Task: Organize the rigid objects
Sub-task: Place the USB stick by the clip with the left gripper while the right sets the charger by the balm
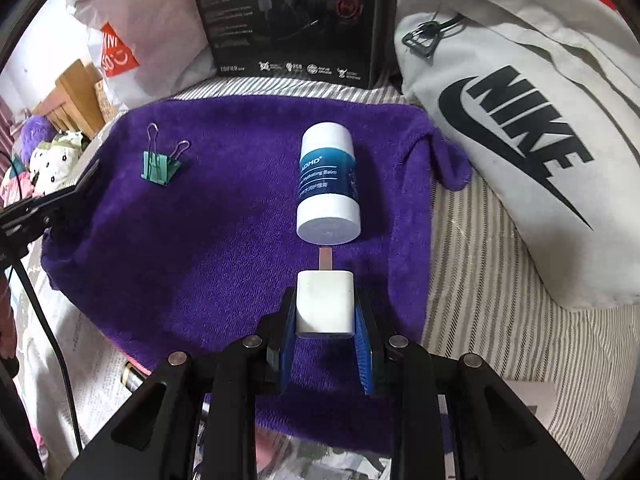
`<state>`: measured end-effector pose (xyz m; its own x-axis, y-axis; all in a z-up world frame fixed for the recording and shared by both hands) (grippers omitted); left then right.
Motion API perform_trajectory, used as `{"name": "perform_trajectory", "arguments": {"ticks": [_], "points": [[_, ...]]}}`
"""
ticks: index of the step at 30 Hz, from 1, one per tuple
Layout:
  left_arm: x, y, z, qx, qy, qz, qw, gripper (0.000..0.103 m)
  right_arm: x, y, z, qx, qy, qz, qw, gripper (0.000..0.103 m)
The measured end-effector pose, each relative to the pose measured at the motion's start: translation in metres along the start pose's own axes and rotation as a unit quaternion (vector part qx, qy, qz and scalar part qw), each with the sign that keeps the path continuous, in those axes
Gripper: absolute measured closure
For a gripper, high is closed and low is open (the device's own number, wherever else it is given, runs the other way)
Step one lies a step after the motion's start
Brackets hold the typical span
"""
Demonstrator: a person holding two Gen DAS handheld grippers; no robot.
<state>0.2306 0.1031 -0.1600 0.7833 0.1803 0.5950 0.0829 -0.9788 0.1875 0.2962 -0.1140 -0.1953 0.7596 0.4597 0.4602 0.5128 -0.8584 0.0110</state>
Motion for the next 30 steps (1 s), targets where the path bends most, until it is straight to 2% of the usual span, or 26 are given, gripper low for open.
{"name": "perform_trajectory", "arguments": {"ticks": [3, 8, 17, 22, 24, 27, 28, 30], "points": [[0.004, -0.007, 0.01, 0.003, -0.003, -0.012, 0.9999, 0.081, 0.005, 0.0, 0.007, -0.013, 0.0, -0.01, 1.0, 0.077], [0.014, -0.02, 0.029, 0.013, -0.009, -0.025, 0.9996, 0.081, 0.011, 0.0, 0.014, -0.009, 0.002, -0.01, 1.0, 0.077], [0.025, -0.024, 0.056, 0.068, -0.026, 0.007, 0.9973, 0.081, 0.01, -0.001, 0.015, -0.011, 0.012, -0.02, 1.0, 0.077], [0.025, -0.022, 0.058, 0.076, -0.027, 0.017, 0.9966, 0.081, 0.008, -0.001, 0.013, -0.009, 0.015, -0.019, 1.0, 0.077], [0.024, -0.021, 0.058, 0.072, -0.035, 0.016, 0.9967, 0.077, 0.007, 0.0, 0.013, -0.009, 0.016, -0.019, 1.0, 0.077], [0.019, -0.016, 0.056, 0.061, -0.049, 0.014, 0.9968, 0.059, 0.006, 0.001, 0.01, -0.002, 0.014, -0.013, 1.0, 0.075], [0.016, -0.014, 0.055, 0.059, -0.053, 0.015, 0.9968, 0.053, 0.005, 0.0, 0.01, 0.002, 0.012, -0.012, 1.0, 0.071], [0.009, -0.012, 0.053, 0.064, -0.058, 0.023, 0.996, 0.05, 0.003, -0.004, 0.007, 0.01, 0.006, -0.016, 1.0, 0.062]]}}
Point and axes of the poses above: each gripper's, at about its wrist camera, not at the fingertips, and z roughly the way its jaws point, y to its right, x to its top, the point moved 7 cm from there along z, roughly the way its jaws point, and after that the axes turned 2 degrees about -z, right-handed, at the moved point
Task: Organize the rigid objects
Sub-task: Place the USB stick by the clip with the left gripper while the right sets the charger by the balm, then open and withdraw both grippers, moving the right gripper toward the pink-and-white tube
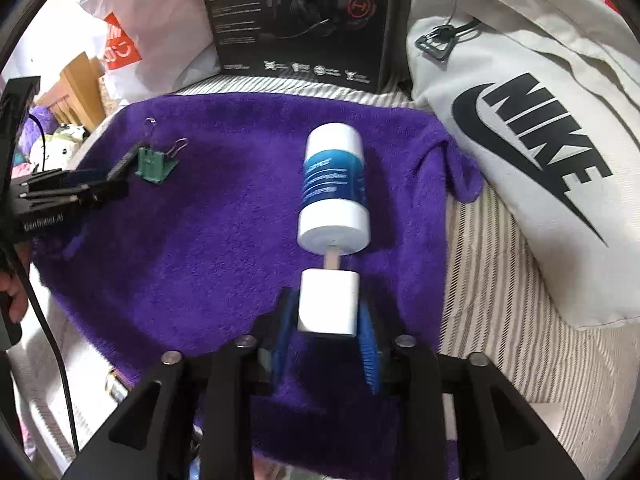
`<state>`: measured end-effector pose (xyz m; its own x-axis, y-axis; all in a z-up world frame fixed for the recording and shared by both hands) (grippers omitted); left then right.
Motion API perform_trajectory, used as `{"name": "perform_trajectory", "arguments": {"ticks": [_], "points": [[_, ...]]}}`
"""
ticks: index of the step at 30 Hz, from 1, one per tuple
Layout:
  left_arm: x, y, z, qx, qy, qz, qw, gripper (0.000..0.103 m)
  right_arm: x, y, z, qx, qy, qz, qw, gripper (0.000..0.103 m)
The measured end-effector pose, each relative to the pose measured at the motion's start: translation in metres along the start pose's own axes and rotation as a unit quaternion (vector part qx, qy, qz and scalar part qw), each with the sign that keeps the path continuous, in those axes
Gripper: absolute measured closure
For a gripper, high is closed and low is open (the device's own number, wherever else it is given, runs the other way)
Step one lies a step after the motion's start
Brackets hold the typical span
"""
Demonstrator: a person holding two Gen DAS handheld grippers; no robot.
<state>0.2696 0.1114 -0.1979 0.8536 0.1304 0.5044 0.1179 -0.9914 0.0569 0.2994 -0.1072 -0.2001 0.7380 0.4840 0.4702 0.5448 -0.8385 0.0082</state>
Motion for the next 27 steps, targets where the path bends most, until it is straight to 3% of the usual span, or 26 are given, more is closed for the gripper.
{"name": "perform_trajectory", "arguments": {"ticks": [2, 7, 17, 20, 25, 27], "points": [[-0.006, 0.0, -0.002, 0.006, -0.004, 0.003, 1.0, 0.05, -0.002, -0.005, -0.005, -0.005, -0.004, -0.008, 1.0, 0.049], [-0.018, -0.001, -0.016, -0.014, -0.007, -0.016, 0.9998, 0.05, -0.008, -0.007, -0.024, -0.022, 0.003, -0.008, 1.0, 0.037], [-0.061, 0.037, -0.089, -0.04, 0.037, 0.001, 0.9985, 0.05, -0.051, -0.001, -0.086, -0.009, 0.032, 0.049, 0.998, 0.037], [-0.082, 0.055, -0.104, -0.059, 0.031, -0.002, 0.9978, 0.05, -0.07, -0.004, -0.106, 0.005, 0.043, 0.062, 0.997, 0.037], [-0.099, 0.072, -0.091, -0.041, 0.015, -0.018, 0.9989, 0.05, -0.1, -0.016, -0.126, 0.026, 0.054, 0.07, 0.996, 0.033], [-0.102, 0.075, -0.08, -0.051, 0.005, -0.042, 0.9978, 0.05, -0.11, -0.021, -0.125, 0.03, 0.047, 0.069, 0.996, 0.033]]}}
Point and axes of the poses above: each gripper's, at about its wrist camera, not at the fingertips, and z roughly the way its jaws point, y to its right, x to its top, the point moved 7 cm from there along z, roughly the way its jaws point, and after that the axes turned 2 degrees about -z, right-handed, at the moved point
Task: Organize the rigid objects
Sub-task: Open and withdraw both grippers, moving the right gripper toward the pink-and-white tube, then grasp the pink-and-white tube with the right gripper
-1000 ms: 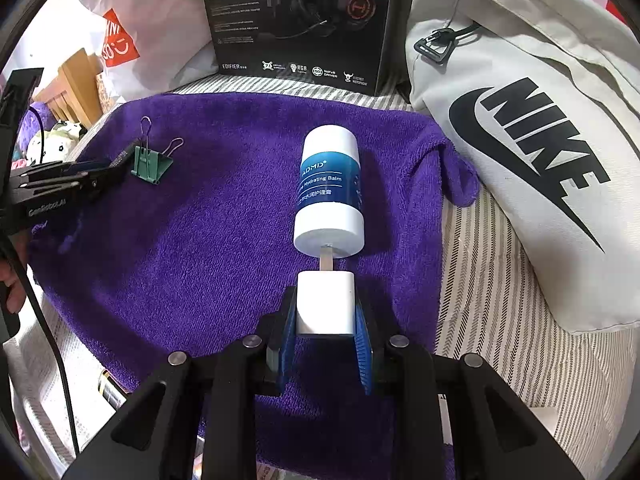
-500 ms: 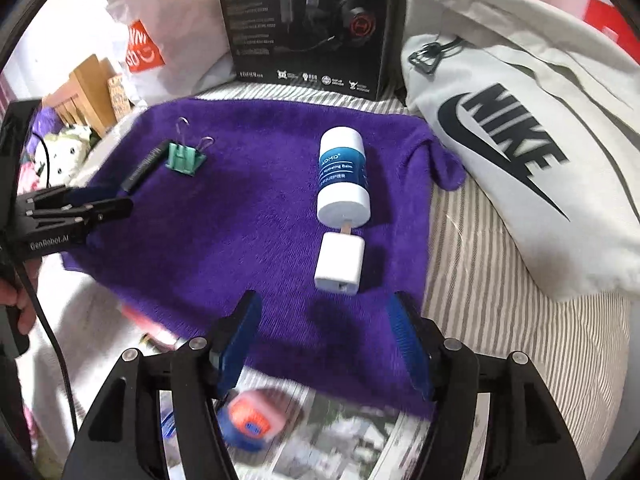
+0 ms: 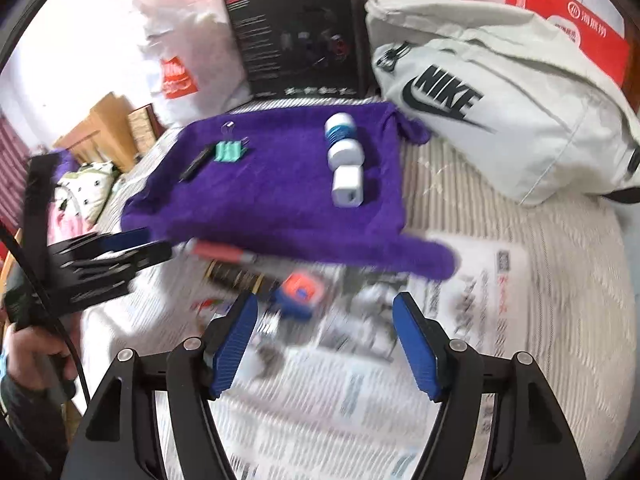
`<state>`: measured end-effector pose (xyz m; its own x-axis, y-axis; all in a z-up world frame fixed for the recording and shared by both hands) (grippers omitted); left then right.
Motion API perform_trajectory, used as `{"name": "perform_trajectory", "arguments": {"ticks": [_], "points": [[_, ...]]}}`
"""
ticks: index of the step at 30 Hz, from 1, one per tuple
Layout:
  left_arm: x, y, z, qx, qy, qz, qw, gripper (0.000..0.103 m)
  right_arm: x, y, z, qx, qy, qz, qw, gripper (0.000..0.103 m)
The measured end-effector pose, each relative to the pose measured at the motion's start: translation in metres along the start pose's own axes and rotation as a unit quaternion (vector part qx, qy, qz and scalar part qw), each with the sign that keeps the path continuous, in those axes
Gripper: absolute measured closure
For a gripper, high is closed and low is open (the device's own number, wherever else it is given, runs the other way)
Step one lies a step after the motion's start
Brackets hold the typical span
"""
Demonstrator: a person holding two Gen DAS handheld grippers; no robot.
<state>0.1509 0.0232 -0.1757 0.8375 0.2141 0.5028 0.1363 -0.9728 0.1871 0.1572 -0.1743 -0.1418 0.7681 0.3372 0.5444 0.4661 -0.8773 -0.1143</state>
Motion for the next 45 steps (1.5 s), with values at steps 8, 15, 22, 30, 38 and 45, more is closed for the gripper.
{"name": "perform_trajectory", "arguments": {"ticks": [8, 15, 22, 30, 38, 45], "points": [[0.005, 0.002, 0.028, 0.011, -0.018, -0.082, 0.9964, 0.05, -0.023, -0.005, 0.003, 0.032, -0.009, 0.003, 0.999, 0.033], [0.01, 0.005, 0.037, 0.04, -0.025, -0.112, 0.9926, 0.047, -0.014, -0.023, 0.015, 0.067, -0.017, -0.043, 0.997, 0.033], [0.002, 0.009, 0.037, 0.069, -0.036, -0.075, 0.9942, 0.03, -0.028, -0.018, 0.028, 0.075, -0.027, -0.039, 0.996, 0.033], [-0.008, -0.006, 0.021, 0.048, -0.03, -0.105, 0.9929, 0.043, -0.037, -0.007, 0.026, 0.071, -0.027, -0.034, 0.997, 0.033], [0.009, 0.008, 0.04, 0.073, -0.038, -0.162, 0.9833, 0.041, -0.034, -0.007, 0.026, 0.074, -0.023, -0.036, 0.996, 0.033], [0.0, -0.007, 0.034, 0.093, -0.027, -0.125, 0.9874, 0.029, -0.029, -0.017, 0.03, 0.083, -0.021, -0.049, 0.995, 0.033]]}}
Point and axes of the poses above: each gripper's, at about its wrist camera, not at the fingertips, and z roughly the way its jaws point, y to its right, x to its top, the point moved 7 cm from there along z, roughly the way its jaws point, and after that the axes turned 2 degrees about -z, right-handed, at the moved point
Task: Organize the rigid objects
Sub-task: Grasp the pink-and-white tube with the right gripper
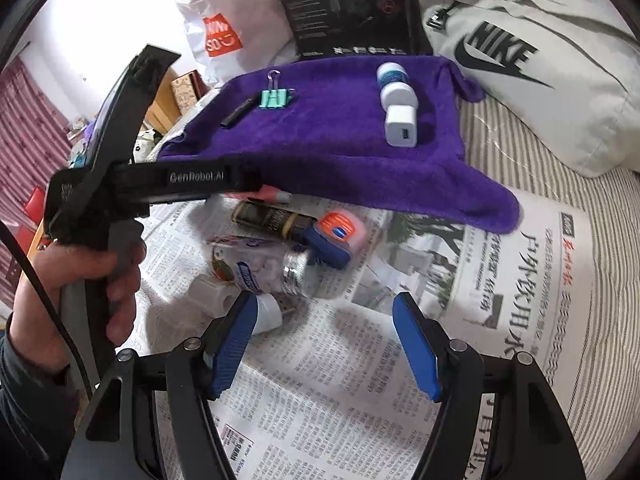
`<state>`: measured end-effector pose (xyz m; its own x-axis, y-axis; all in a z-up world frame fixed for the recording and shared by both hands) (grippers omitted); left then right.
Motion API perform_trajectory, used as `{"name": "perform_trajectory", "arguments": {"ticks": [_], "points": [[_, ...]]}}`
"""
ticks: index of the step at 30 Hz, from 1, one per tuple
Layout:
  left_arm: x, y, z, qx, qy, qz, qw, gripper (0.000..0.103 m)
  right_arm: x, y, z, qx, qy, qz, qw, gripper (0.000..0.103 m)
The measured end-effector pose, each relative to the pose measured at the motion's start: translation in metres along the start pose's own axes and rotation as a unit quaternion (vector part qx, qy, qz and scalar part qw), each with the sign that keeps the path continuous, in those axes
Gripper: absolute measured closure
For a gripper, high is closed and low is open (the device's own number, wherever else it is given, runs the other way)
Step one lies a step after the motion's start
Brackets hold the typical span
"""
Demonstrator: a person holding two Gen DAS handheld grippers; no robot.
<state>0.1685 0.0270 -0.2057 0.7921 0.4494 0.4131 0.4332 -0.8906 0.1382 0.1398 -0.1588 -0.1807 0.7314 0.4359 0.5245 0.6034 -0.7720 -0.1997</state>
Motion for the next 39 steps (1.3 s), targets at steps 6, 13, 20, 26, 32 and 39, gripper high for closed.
{"name": "perform_trajectory", "arguments": {"ticks": [6, 13, 20, 26, 32, 39], "points": [[-0.009, -0.038, -0.008, -0.016, 0.004, 0.005, 0.9999, 0.036, 0.02, -0.007, 0.008, 0.008, 0.009, -0.006, 1.0, 0.033], [-0.017, -0.07, -0.016, -0.002, 0.01, 0.013, 0.9999, 0.036, 0.06, -0.033, 0.039, 0.076, 0.001, 0.008, 0.997, 0.033], [-0.018, -0.111, -0.023, 0.018, 0.024, 0.041, 0.9987, 0.036, 0.069, -0.046, 0.083, 0.01, -0.043, -0.05, 0.998, 0.047], [-0.015, -0.109, -0.018, -0.017, 0.023, 0.039, 0.9988, 0.036, 0.073, -0.05, 0.094, -0.023, -0.047, -0.067, 0.996, 0.048], [-0.018, -0.111, -0.019, -0.034, 0.028, 0.038, 0.9983, 0.036, 0.065, -0.072, 0.097, -0.038, -0.08, -0.123, 0.988, 0.055], [-0.019, -0.112, -0.022, -0.045, 0.03, 0.04, 0.9977, 0.036, 0.066, -0.1, 0.107, -0.045, -0.099, -0.175, 0.979, 0.066]]}}
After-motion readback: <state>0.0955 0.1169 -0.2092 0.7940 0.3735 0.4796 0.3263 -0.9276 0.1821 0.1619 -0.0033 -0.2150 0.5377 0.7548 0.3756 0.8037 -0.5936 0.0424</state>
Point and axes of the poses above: each gripper's, at about its wrist camera, not at the fingertips, and z roughly the way its jaws point, y to its right, x to its top, the point moved 7 cm from there along z, roughly the way its jaws point, and after that the axes turned 2 degrees about -z, right-handed, at the moved point
